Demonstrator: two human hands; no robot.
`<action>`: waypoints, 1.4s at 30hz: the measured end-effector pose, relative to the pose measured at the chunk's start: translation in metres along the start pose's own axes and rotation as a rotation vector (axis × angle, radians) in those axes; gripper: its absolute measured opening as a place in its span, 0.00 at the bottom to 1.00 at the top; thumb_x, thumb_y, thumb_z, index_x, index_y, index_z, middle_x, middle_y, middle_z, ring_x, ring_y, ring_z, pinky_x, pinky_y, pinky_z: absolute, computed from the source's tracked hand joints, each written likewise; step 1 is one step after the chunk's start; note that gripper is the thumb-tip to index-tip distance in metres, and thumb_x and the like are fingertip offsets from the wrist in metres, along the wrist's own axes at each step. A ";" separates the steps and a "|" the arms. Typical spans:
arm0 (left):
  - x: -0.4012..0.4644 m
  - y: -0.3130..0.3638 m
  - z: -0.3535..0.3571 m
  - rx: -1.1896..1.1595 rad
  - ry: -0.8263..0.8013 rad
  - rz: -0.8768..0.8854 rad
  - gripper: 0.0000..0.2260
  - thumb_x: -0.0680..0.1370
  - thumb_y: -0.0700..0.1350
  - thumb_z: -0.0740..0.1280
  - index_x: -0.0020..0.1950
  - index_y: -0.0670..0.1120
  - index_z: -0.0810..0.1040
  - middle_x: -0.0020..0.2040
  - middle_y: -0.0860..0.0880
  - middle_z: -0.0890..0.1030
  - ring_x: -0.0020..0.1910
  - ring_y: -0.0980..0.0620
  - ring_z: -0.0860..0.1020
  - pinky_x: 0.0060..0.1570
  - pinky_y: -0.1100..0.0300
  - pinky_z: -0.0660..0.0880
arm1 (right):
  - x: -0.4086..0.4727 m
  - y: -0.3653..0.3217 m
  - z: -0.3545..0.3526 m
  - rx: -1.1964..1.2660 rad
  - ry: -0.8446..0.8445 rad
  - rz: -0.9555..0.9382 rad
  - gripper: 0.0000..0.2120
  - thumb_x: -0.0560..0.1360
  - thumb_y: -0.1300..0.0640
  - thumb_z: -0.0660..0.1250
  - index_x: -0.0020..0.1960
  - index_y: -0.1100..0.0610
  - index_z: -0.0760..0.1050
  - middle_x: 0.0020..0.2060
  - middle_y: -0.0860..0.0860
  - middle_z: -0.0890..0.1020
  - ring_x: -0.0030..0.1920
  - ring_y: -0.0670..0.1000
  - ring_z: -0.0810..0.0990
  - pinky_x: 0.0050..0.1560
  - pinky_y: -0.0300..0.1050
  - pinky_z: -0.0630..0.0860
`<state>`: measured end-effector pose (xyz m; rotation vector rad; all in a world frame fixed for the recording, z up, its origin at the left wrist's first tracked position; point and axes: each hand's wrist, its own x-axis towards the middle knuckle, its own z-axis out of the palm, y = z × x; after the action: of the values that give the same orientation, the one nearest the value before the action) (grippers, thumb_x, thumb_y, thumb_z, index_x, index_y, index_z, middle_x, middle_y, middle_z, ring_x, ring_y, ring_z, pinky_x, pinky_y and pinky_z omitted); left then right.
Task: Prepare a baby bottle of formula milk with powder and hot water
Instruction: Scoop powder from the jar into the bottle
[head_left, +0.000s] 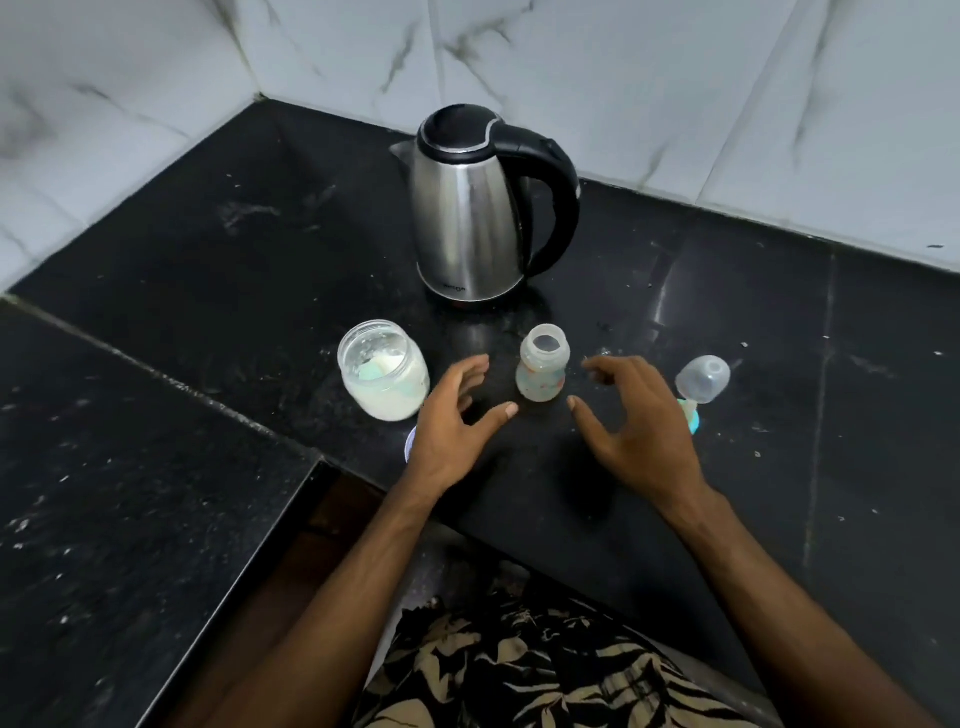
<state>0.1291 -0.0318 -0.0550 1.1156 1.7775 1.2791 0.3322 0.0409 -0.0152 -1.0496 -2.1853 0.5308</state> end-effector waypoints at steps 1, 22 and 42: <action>-0.008 -0.003 -0.007 -0.017 0.024 -0.011 0.24 0.73 0.42 0.76 0.68 0.49 0.74 0.64 0.53 0.79 0.63 0.60 0.77 0.62 0.64 0.73 | 0.002 -0.006 0.007 0.018 -0.013 -0.021 0.17 0.72 0.57 0.74 0.59 0.58 0.76 0.50 0.50 0.79 0.51 0.49 0.77 0.52 0.43 0.76; -0.019 -0.019 -0.105 0.147 0.409 0.031 0.32 0.65 0.57 0.78 0.64 0.52 0.69 0.54 0.50 0.75 0.54 0.55 0.76 0.53 0.61 0.75 | 0.079 -0.104 0.087 0.342 -0.193 -0.071 0.05 0.75 0.59 0.69 0.50 0.53 0.79 0.44 0.46 0.82 0.43 0.44 0.79 0.46 0.38 0.76; -0.016 -0.016 -0.098 0.096 0.171 0.142 0.41 0.68 0.43 0.82 0.76 0.45 0.64 0.72 0.52 0.72 0.71 0.58 0.70 0.67 0.67 0.67 | 0.126 -0.150 0.084 -0.507 -1.054 -0.333 0.17 0.77 0.64 0.59 0.63 0.53 0.76 0.52 0.54 0.83 0.26 0.43 0.71 0.50 0.48 0.80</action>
<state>0.0458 -0.0867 -0.0406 1.2370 1.9315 1.4229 0.1339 0.0452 0.0625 -0.6378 -3.4826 0.4205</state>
